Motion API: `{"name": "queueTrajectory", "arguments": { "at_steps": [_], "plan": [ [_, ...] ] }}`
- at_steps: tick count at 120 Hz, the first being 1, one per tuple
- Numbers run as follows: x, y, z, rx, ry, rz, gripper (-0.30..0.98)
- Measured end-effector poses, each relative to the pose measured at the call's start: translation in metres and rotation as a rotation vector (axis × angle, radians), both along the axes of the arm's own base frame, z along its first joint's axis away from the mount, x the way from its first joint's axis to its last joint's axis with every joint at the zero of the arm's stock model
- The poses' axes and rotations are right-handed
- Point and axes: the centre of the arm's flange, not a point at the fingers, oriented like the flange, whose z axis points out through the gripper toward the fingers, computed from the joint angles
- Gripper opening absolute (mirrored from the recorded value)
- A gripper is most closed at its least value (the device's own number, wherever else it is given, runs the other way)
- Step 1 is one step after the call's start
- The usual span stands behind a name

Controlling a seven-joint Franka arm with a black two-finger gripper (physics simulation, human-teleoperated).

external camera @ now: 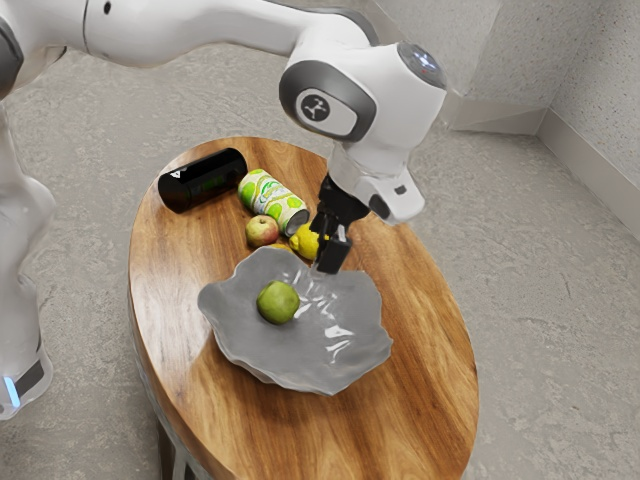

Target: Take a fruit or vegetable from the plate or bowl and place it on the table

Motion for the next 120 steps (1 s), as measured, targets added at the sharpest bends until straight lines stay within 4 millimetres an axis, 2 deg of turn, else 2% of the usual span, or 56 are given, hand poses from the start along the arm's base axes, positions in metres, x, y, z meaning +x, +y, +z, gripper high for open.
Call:
{"name": "queueTrajectory", "arguments": {
  "at_steps": [3, 7, 13, 18, 22, 32, 44, 68, 80, 94, 111, 120],
  "plan": [
    [-0.019, 0.005, -0.009, 0.002, 0.020, -0.012, 0.69],
    [-0.036, 0.010, -0.019, 0.005, 0.042, -0.021, 0.69],
    [-0.048, 0.014, -0.030, 0.008, 0.061, -0.030, 0.69],
    [-0.051, 0.017, -0.036, 0.004, 0.060, -0.038, 0.69],
    [-0.046, 0.023, -0.035, 0.002, 0.042, -0.043, 0.69],
    [-0.032, 0.040, -0.020, -0.007, -0.019, -0.070, 0.69],
    [-0.020, 0.043, -0.004, -0.005, -0.076, -0.094, 0.69],
    [-0.010, 0.046, 0.012, -0.019, -0.091, -0.190, 0.69],
    [0.004, 0.055, 0.008, -0.079, -0.047, -0.239, 0.69],
    [0.026, 0.055, -0.013, -0.117, 0.022, -0.308, 0.69],
    [0.032, 0.047, -0.030, -0.147, 0.082, -0.429, 0.69],
    [0.027, 0.037, -0.039, -0.170, 0.113, -0.492, 0.69]
  ]
}}
